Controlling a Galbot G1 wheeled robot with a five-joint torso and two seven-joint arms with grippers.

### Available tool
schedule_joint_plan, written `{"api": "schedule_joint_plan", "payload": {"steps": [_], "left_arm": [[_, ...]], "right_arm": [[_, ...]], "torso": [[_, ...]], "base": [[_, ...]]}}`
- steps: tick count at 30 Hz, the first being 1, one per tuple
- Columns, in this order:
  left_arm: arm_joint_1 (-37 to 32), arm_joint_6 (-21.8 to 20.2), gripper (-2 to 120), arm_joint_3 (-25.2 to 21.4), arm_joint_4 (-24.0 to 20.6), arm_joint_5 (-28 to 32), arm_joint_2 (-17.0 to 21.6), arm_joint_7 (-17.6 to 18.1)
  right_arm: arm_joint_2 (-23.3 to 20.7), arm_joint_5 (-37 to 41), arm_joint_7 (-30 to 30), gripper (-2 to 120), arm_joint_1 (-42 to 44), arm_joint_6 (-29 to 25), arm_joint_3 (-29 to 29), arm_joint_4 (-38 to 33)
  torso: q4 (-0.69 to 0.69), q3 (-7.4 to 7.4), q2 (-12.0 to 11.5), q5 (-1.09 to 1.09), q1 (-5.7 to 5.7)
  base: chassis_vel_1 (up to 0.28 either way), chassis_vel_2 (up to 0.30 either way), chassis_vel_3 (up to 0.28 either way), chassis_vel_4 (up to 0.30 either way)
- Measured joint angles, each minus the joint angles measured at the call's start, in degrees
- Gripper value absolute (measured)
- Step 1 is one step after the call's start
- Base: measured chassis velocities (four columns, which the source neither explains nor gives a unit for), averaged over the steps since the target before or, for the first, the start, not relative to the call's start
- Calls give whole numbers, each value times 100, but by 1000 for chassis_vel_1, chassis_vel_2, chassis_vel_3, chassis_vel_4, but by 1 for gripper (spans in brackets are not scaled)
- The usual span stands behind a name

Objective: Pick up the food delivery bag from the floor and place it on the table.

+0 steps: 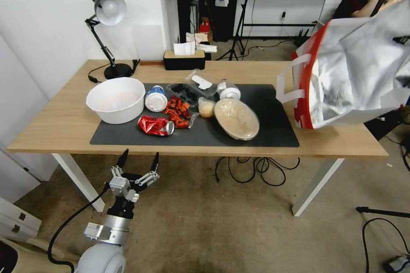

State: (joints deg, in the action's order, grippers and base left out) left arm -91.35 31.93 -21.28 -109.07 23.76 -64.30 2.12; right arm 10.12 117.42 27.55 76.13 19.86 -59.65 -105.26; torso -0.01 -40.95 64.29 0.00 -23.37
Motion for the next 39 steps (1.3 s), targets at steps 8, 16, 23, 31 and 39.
{"api": "schedule_joint_plan", "payload": {"steps": [8,16,23,31,39], "left_arm": [[3,-1,100,-8,30,-13,-11,4],[-16,-3,100,-81,48,-17,-21,13],[-39,-3,100,-145,58,-10,-30,23],[-20,-3,100,-160,97,4,-30,28],[-12,-2,100,-136,102,4,-49,28]], "right_arm": [[318,186,6,0,-953,172,987,63],[862,431,-60,0,-2719,202,2238,126],[1310,439,218,0,-3640,199,2951,38],[1284,517,263,0,-3837,192,2918,-63],[1253,563,352,0,-3775,178,2785,-148]], "torso": [[0,0,0,-1,0],[1,0,0,-1,0],[2,0,-1,1,0],[1,0,0,-1,0],[1,0,0,-1,0]], "base": [[0,0,0,0],[0,0,0,0],[0,0,0,0],[0,0,0,0],[0,0,0,0]]}}
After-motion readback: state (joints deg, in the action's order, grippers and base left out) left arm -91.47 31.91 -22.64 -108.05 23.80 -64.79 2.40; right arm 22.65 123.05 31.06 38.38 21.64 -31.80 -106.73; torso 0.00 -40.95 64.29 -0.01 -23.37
